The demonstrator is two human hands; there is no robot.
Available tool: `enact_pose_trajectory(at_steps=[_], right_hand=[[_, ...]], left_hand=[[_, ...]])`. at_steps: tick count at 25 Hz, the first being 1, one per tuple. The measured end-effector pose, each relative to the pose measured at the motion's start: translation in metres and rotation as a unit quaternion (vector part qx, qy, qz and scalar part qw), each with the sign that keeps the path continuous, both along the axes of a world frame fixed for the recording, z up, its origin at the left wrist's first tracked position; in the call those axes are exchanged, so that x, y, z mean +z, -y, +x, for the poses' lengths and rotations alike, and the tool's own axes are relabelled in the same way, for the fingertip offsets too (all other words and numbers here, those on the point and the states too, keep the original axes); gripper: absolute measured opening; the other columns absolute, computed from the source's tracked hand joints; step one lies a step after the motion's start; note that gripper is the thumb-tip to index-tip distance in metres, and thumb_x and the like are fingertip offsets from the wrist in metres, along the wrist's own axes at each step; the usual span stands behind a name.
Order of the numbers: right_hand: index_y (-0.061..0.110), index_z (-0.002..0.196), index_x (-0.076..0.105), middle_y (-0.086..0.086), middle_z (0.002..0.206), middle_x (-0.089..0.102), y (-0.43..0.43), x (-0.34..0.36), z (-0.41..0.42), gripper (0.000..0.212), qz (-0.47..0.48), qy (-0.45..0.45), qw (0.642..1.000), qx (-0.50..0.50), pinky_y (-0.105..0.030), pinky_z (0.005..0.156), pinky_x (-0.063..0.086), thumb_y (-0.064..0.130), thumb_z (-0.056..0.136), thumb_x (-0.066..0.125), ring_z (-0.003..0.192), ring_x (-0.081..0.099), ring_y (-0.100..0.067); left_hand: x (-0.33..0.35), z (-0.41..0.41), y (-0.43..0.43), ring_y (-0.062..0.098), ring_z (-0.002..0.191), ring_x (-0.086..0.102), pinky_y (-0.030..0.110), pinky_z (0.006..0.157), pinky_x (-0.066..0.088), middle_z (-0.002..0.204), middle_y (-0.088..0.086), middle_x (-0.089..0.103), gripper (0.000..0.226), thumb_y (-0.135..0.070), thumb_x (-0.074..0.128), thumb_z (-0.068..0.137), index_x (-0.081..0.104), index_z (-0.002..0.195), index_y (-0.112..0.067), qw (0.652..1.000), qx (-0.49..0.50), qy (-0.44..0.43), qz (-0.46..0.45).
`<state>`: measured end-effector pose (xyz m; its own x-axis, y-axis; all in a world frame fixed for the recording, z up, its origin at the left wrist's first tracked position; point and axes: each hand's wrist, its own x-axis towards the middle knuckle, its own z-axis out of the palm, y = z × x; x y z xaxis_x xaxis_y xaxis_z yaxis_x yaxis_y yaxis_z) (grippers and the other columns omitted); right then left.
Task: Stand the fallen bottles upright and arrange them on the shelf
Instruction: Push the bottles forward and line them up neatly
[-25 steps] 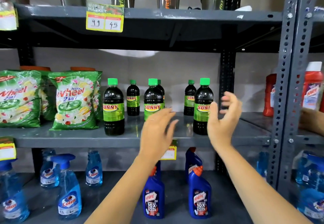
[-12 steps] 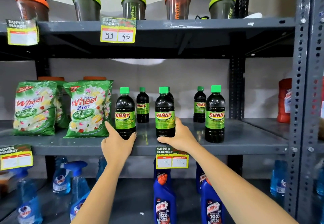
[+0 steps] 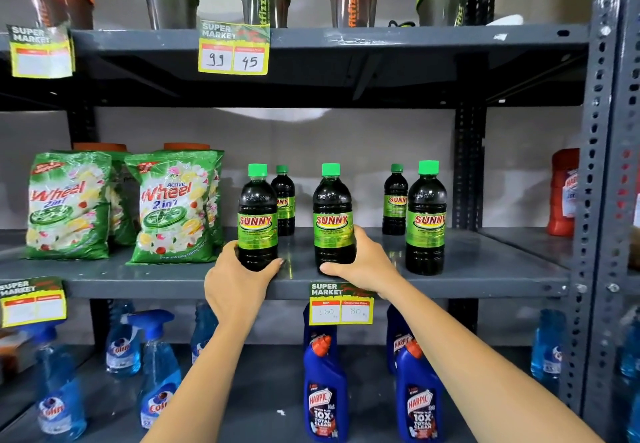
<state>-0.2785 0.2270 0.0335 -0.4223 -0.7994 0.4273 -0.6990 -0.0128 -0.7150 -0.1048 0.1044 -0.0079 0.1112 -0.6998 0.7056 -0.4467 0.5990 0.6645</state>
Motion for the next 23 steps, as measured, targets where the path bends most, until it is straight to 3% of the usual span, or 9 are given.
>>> enact_pose_trajectory(at_steps=[5,9,10,12,14,16,18,20,23], right_hand=[[0.024,0.139,0.039,0.003,0.127,0.062,0.0,-0.002,0.001,0.084,-0.012,0.008,1.0,-0.01,-0.026,0.086,0.043,0.034,0.069,0.083,0.116,0.059,-0.017],[0.025,0.155,0.003,-0.003,0.148,0.043,-0.014,-0.002,0.003,0.119,-0.011,0.029,0.999,-0.007,-0.035,0.104,0.04,0.046,0.069,0.082,0.135,0.043,-0.025],[0.026,0.155,0.007,-0.004,0.149,0.042,-0.022,-0.004,0.003,0.115,-0.069,0.049,0.996,-0.017,-0.038,0.105,0.042,0.047,0.07,0.08,0.134,0.045,-0.024],[0.02,0.146,0.037,0.0,0.129,0.058,-0.041,-0.015,-0.004,0.077,-0.259,0.029,0.962,-0.08,-0.041,0.095,0.052,0.035,0.08,0.075,0.116,0.058,-0.018],[0.016,0.129,0.051,0.006,0.113,0.056,-0.06,-0.022,-0.023,0.053,-0.378,-0.06,0.9,-0.207,-0.046,0.086,0.052,0.026,0.081,0.071,0.105,0.057,-0.019],[0.014,0.135,0.042,-0.002,0.125,0.049,-0.074,-0.024,-0.046,0.071,-0.337,-0.069,0.897,-0.276,-0.049,0.096,0.045,0.03,0.075,0.076,0.117,0.049,-0.027],[0.016,0.147,0.028,-0.01,0.138,0.048,-0.08,-0.022,-0.063,0.096,-0.184,0.0,0.95,-0.253,-0.046,0.103,0.041,0.039,0.071,0.082,0.128,0.045,-0.029],[0.017,0.146,0.03,-0.009,0.133,0.057,-0.082,-0.023,-0.069,0.097,-0.094,-0.002,0.969,-0.229,-0.041,0.096,0.045,0.042,0.068,0.084,0.124,0.053,-0.029],[0.019,0.133,0.047,-0.004,0.12,0.066,-0.082,-0.024,-0.073,0.075,-0.098,-0.034,0.967,-0.234,-0.035,0.085,0.047,0.038,0.07,0.083,0.112,0.061,-0.026]], left_hand=[[-0.004,0.001,0.005,0.027,0.085,0.065,0.04,0.07,0.054,0.096,0.0,0.071,0.064,-0.063,0.077,0.061,0.055,0.107,-0.024,1.0,-0.024,0.017,0.004],[-0.003,-0.006,-0.015,0.029,0.119,0.048,0.049,0.098,0.043,0.129,0.012,0.055,0.071,-0.062,0.058,0.082,0.046,0.128,-0.01,0.994,-0.014,-0.096,-0.041],[0.0,-0.011,-0.028,0.028,0.122,0.044,0.046,0.101,0.039,0.13,0.013,0.052,0.059,-0.053,0.052,0.09,0.047,0.127,-0.007,0.985,-0.016,-0.142,-0.091],[0.006,-0.024,-0.055,0.021,0.112,0.049,0.041,0.096,0.042,0.119,0.008,0.056,0.037,-0.036,0.052,0.094,0.052,0.12,-0.009,0.97,-0.093,-0.16,-0.157],[0.011,-0.043,-0.075,0.015,0.11,0.052,0.041,0.093,0.047,0.119,0.0,0.057,0.044,-0.037,0.061,0.091,0.048,0.126,-0.015,0.969,-0.199,-0.109,-0.102],[0.015,-0.06,-0.078,0.017,0.124,0.046,0.039,0.101,0.043,0.137,0.002,0.049,0.084,-0.047,0.071,0.08,0.027,0.144,-0.016,0.962,-0.266,-0.061,0.019],[0.019,-0.073,-0.073,0.024,0.128,0.045,0.039,0.101,0.041,0.142,0.007,0.046,0.113,-0.051,0.077,0.072,0.004,0.15,-0.015,0.946,-0.298,-0.029,0.122],[0.017,-0.081,-0.065,0.029,0.119,0.053,0.043,0.095,0.047,0.133,0.009,0.055,0.109,-0.046,0.08,0.071,0.011,0.148,-0.01,0.953,-0.267,0.016,0.142],[0.013,-0.086,-0.061,0.026,0.103,0.061,0.038,0.08,0.051,0.114,0.006,0.065,0.067,-0.032,0.081,0.073,0.044,0.125,-0.011,0.972,-0.204,0.022,0.114]])
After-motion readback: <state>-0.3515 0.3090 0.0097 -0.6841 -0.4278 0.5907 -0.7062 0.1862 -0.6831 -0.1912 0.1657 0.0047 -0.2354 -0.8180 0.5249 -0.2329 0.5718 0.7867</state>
